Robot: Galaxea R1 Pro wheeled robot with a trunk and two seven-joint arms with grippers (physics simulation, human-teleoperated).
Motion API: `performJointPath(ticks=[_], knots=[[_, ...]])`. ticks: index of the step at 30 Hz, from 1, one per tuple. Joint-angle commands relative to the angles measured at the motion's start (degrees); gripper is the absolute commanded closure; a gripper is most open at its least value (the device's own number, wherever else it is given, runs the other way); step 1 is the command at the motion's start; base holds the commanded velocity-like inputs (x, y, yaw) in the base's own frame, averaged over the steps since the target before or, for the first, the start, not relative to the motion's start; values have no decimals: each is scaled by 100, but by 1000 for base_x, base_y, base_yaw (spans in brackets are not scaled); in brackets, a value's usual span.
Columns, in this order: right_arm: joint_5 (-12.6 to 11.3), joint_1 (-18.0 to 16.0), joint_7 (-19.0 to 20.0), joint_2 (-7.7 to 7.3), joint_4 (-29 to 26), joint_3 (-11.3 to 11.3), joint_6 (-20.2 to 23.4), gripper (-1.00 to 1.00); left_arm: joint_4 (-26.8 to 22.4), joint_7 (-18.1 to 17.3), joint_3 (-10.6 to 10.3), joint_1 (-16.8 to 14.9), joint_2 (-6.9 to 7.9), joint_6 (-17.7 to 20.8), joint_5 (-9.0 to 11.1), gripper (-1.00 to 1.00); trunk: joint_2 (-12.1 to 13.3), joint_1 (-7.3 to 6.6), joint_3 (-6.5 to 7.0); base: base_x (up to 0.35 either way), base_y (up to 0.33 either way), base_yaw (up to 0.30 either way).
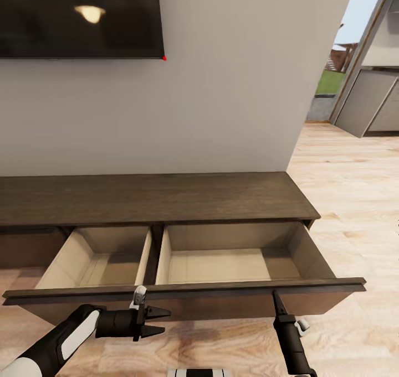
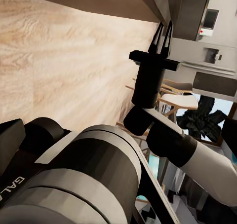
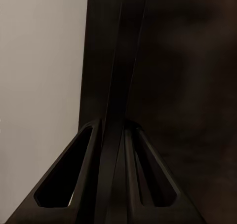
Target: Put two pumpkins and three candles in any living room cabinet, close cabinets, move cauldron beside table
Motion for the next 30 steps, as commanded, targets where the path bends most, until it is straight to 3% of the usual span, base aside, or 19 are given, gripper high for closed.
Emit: performJointPath(ticks=[1, 24, 25, 30], knots=[[7, 2, 4, 1, 13, 103, -32, 100, 2, -7, -23, -7, 5, 23, 30, -100, -2, -2, -6, -53, 0, 0], [7, 3, 4, 1, 13, 103, -32, 100, 2, -6, -23, -7, 5, 24, 31, -100, -2, -2, -6, -24, 0, 0], [7, 3, 4, 1, 14, 103, -32, -100, 2, -5, -23, -7, 5, 25, 31, -100, -2, -2, -6, 0, 0, 0], [7, 3, 4, 1, 19, 103, -32, -100, 2, 1, -23, -7, 5, 22, 32, -100, -2, -2, -6, 0, 0, 0]])
